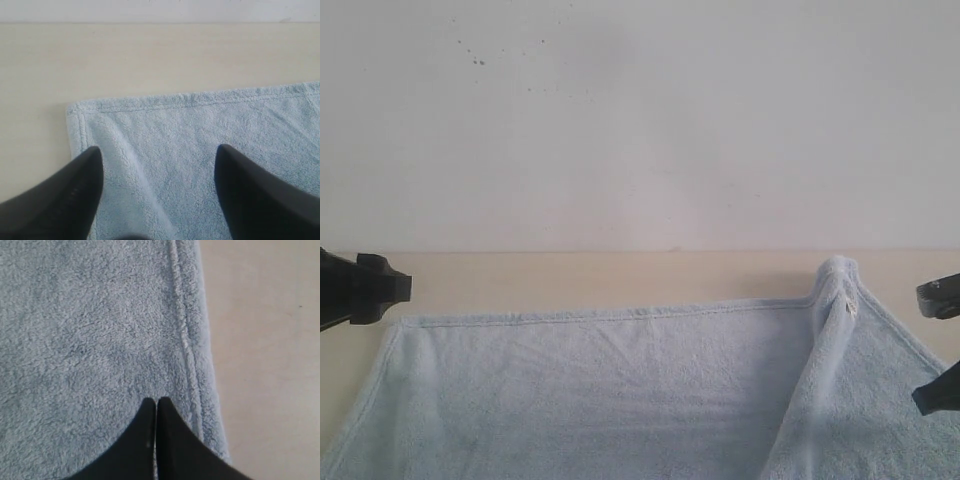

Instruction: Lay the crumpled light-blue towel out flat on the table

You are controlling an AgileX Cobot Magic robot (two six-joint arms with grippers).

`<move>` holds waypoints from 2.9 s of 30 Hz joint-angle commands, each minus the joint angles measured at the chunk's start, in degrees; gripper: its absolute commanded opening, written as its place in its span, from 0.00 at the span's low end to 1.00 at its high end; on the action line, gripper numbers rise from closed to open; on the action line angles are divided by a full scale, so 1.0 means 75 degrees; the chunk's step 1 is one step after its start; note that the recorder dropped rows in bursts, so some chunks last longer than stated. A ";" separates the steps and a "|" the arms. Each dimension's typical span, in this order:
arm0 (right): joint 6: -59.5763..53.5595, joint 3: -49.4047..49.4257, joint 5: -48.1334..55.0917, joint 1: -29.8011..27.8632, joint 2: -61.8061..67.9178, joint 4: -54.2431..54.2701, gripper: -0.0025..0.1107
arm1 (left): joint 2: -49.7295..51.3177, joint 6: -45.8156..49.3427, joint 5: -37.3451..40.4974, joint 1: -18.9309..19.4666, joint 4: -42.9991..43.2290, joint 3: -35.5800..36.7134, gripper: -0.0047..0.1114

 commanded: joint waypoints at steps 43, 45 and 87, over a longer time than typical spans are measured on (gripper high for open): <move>0.1531 0.1460 -0.0964 -0.1263 -0.2173 -0.0273 0.02 | -0.0052 0.0055 -0.0967 0.0009 0.0316 0.0040 0.57; 0.1449 0.1047 -0.0649 -0.0861 -0.2139 -0.0273 0.02 | -0.0052 0.0055 -0.0985 0.0009 0.0385 0.0040 0.57; 0.1486 0.1970 -0.1860 0.1100 -0.8953 0.0655 0.02 | -0.5731 -0.0046 -0.0987 0.0009 0.0438 0.2027 0.57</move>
